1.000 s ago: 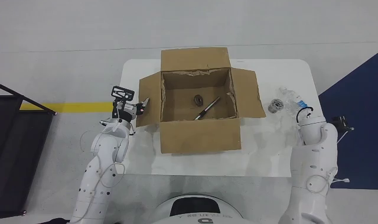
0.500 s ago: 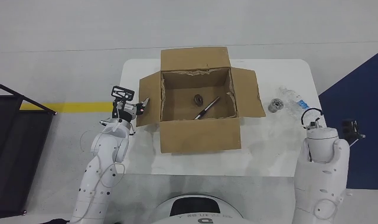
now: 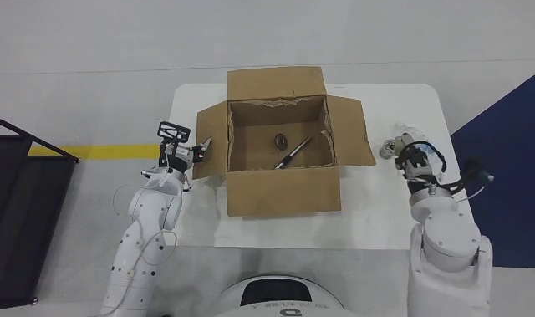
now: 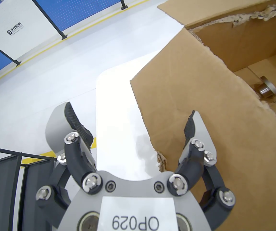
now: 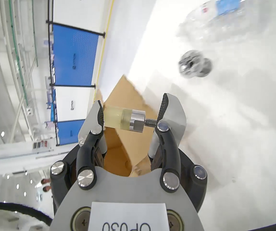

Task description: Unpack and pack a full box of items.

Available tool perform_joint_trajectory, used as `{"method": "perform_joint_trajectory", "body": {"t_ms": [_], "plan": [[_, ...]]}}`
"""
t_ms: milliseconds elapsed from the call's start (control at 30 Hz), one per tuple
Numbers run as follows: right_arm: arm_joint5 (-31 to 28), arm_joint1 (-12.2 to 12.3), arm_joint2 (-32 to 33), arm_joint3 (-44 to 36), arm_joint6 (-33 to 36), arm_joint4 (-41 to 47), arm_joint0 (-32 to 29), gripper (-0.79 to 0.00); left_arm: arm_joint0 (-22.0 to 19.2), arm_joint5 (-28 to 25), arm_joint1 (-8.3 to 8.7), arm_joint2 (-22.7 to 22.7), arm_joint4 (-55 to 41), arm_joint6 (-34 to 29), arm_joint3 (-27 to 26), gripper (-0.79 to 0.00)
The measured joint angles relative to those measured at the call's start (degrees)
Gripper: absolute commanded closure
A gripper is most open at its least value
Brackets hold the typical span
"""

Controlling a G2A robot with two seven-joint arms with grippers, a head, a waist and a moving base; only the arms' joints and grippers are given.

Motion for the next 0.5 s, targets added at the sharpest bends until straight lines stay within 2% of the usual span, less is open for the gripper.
{"method": "perform_joint_trajectory", "body": {"t_ms": [167,300,500], "plan": [[0.80,0.05,-9.62,3.76,1.03,-2.76,5.40,0.000,0.00,0.00,0.00,0.00,0.00,0.00,0.00,-0.785],[3.65,0.10,-17.24,8.16,2.50,-7.47,11.06,0.000,0.00,0.00,0.00,0.00,0.00,0.00,0.00,-0.785],[4.58,0.07,-18.52,9.10,2.69,-8.07,12.21,0.000,0.00,0.00,0.00,0.00,0.00,0.00,0.00,-0.785]]}}
